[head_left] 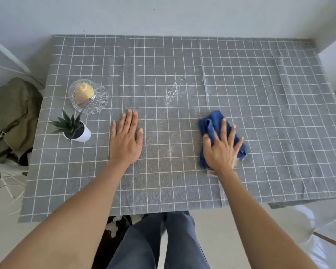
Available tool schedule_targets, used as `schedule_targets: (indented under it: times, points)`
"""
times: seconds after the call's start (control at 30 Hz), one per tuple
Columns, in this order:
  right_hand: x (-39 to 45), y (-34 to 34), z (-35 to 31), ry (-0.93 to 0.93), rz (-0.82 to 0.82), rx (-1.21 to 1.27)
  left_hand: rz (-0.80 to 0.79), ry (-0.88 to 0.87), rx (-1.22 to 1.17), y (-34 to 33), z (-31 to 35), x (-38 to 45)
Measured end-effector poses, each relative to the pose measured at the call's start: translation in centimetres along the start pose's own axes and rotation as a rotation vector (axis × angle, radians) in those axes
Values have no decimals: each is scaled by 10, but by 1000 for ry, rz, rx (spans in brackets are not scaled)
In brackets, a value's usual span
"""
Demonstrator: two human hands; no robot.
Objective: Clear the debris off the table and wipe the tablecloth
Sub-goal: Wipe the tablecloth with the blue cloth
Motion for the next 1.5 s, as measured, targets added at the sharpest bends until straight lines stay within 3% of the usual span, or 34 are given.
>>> schedule_targets:
  times: [0.13, 0.23, 0.47, 0.57, 0.9, 1.03, 1.23, 1.5]
  points:
    - [16, 8, 39, -216, 3, 78, -6, 4, 14, 0, 0, 0]
    - [10, 5, 29, -244, -12, 108, -6, 11, 25, 0, 0, 0]
    - [-32, -13, -38, 114, -42, 21, -6, 12, 30, -1, 0, 0]
    - [-27, -12, -29, 145, -12, 3, -3, 6, 24, -1, 1, 0]
    - [20, 11, 54, -192, 27, 71, -24, 20, 26, -2, -2, 1]
    - [21, 14, 56, -248, 34, 84, -11, 14, 29, 0, -1, 1]
    - [0, 19, 23, -165, 71, 172, -54, 40, 10, -1, 1, 2]
    - [-91, -18, -106, 179, -44, 159, -7, 73, -25, 5, -18, -31]
Point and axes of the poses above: each hand's wrist, its own x-axis towards the middle knuckle, its own y-axis out of the back of the hand, z = x × y, the point moved 9 cm from there along x, towards the middle knuckle, and after that the axes turned 15 degrees about -y, right-handed, at the moved point
